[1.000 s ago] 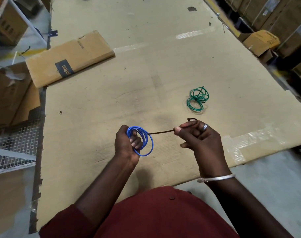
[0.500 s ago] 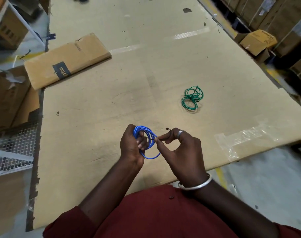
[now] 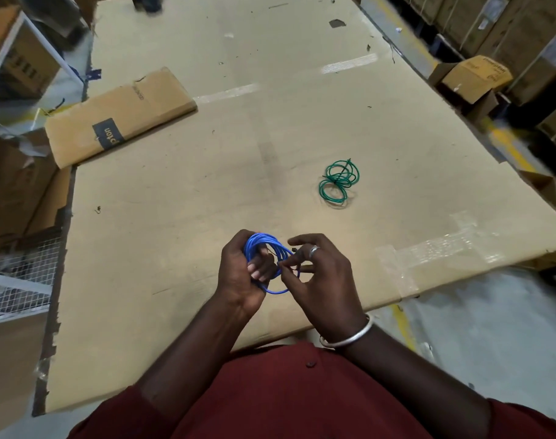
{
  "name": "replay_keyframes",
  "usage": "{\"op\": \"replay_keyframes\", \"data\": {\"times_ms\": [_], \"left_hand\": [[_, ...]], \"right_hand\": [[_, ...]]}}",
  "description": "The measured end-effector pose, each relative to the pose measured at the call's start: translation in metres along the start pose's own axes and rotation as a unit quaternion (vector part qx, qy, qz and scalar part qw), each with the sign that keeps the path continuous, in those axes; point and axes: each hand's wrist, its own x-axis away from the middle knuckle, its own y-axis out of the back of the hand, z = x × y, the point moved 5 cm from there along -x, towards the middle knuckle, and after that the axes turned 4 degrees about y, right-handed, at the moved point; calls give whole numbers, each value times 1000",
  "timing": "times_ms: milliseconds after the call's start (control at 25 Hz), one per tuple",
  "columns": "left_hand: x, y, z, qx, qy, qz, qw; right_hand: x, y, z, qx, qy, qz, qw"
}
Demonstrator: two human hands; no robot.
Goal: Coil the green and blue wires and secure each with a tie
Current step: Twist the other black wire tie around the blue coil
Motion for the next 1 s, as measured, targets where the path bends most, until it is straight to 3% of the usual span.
{"op": "replay_keyframes", "data": {"times_ms": [200, 360, 640, 880, 1000], "left_hand": [[10, -8, 34, 79, 18, -27, 996], [22, -9, 56, 102, 82, -52, 990], [34, 0, 25, 117, 127, -39, 984], [30, 16, -9, 81, 151, 14, 985], [31, 26, -21, 37, 140, 21, 989]], "right_hand": [[11, 16, -13, -3, 49, 24, 999], [21, 25, -14, 17, 78, 40, 996], [17, 4, 17, 87, 139, 19, 986], [14, -19, 46, 136, 139, -45, 980], [20, -24, 56, 58, 75, -65, 993]]}}
